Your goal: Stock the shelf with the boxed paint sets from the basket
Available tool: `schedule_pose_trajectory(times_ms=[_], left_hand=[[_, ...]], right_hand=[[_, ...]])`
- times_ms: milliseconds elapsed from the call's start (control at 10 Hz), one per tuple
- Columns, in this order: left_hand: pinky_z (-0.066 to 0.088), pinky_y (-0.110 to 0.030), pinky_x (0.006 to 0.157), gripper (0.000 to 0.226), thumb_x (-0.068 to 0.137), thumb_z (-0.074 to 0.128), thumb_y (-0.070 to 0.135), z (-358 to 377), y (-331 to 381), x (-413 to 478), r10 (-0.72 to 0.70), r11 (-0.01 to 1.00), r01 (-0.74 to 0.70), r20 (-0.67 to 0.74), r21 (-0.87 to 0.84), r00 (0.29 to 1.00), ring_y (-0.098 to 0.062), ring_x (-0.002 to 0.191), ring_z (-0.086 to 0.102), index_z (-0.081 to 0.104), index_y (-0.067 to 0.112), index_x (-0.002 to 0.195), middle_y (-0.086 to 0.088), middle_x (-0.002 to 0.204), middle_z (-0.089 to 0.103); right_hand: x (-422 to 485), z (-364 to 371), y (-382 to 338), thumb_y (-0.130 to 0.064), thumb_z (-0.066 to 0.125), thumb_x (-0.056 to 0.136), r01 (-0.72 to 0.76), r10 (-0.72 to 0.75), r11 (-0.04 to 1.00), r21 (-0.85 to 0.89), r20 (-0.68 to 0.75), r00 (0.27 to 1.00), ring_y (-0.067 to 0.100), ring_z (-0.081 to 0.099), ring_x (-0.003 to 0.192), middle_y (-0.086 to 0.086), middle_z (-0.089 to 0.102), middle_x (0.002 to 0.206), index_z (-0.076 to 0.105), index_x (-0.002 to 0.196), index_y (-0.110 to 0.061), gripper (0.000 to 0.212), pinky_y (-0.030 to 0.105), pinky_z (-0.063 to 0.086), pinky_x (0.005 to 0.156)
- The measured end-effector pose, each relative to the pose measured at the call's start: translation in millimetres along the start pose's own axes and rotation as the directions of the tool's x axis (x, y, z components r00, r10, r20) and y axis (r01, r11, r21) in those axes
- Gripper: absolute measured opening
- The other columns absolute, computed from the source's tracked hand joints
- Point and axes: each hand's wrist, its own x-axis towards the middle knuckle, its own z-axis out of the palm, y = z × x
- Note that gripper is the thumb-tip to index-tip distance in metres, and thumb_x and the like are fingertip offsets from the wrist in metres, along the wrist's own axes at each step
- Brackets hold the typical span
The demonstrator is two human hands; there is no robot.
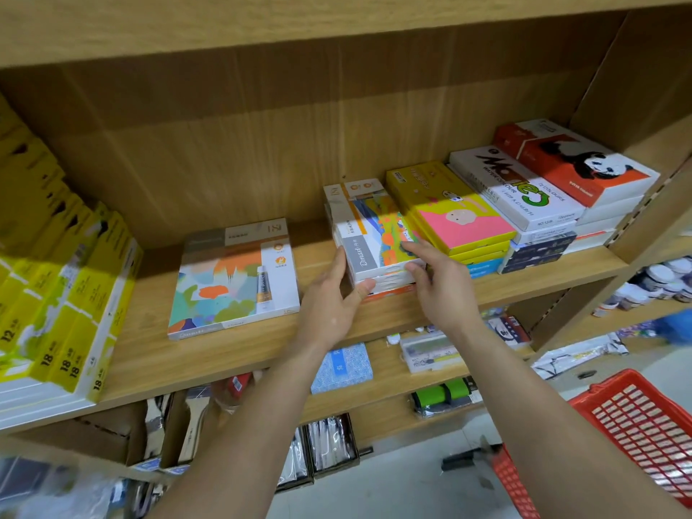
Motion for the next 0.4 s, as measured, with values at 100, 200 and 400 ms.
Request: schedule_pose_trajectory(times_ms=[100,200,400], left_hand=[[0.049,-0.041,0.103,0.079,0.092,0.049,0.066,1.8,4.3,-2.1,0.019,0.999,-0.018,-0.025,0.043,0.999,-0.017,0.128,0.055,0.016,0.038,0.157,0.008,0.145,0.057],[0.044,-0.03,0.096,0.071,0.096,0.054,0.054,1.0,18.9,-7.5,-0.026,0.998,0.028,-0.044,0.047,0.999,-0.019,0.127,0.055,0.021,0.034,0.156,0.005,0.144,0.058],[0.043,-0.029,0.09,0.058,0.096,0.061,0.042,-16.0,69.4,-32.5,-0.125,0.983,0.14,-0.13,0.115,0.984,-0.024,0.123,0.057,0.043,0.025,0.148,-0.002,0.137,0.063]], right_hand=[[0.6,7.0,1.4,-0.011,0.054,0.106,-0.02,0.02,0.999,-0.028,-0.011,1.0,0.009,0.05,0.141,0.005,0.054,0.157,0.064,0.143,-0.019,0.038,0.028,0.042,0.114],[-1.9,6.5,-5.6,-0.014,0.05,0.108,-0.068,0.069,0.996,-0.06,0.009,0.998,0.022,0.049,0.146,0.008,0.051,0.159,0.06,0.147,-0.02,0.04,0.035,0.042,0.115],[-2.9,-20.9,-33.3,-0.025,0.059,0.104,-0.07,0.098,0.976,-0.208,0.13,0.987,0.031,0.051,0.142,0.012,0.05,0.158,0.056,0.15,-0.021,0.046,0.043,0.048,0.109]])
